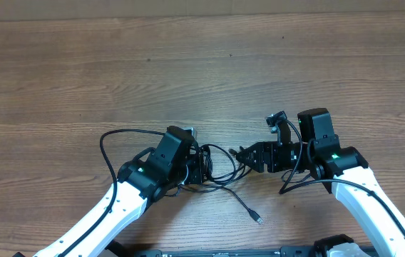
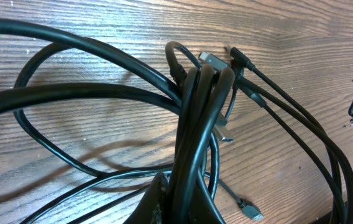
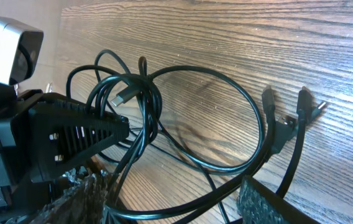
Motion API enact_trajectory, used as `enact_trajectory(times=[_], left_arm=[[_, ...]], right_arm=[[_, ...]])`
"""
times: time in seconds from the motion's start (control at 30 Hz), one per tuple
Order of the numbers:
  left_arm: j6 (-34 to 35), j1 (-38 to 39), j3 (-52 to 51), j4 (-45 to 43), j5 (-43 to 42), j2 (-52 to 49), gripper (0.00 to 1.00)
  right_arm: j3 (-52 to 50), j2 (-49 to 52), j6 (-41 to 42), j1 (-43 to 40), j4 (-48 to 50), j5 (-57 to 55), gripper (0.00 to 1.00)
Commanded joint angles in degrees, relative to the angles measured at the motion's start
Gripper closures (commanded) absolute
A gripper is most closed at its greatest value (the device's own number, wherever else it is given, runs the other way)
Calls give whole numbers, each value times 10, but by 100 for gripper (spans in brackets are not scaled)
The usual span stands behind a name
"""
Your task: Untangle cables
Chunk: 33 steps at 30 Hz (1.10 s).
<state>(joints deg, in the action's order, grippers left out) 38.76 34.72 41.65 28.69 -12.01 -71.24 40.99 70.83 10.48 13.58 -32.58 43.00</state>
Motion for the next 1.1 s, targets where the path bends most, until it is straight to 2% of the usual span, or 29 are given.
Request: enact_trajectory(times=[0.0, 0.57, 0.9, 1.07], left_arm=[[-16, -1, 16, -2, -16, 12, 96], [-84, 6, 20, -2, -32, 12, 96], [-124, 5, 53, -2, -86, 13, 96], [-131, 5, 70, -1, -86, 13, 96]], right_arm=[[10, 0, 0, 0, 2, -5, 33], [10, 0, 0, 0, 6, -5, 33], [10, 0, 0, 0, 10, -5, 32], [10, 0, 0, 0, 10, -5, 33]])
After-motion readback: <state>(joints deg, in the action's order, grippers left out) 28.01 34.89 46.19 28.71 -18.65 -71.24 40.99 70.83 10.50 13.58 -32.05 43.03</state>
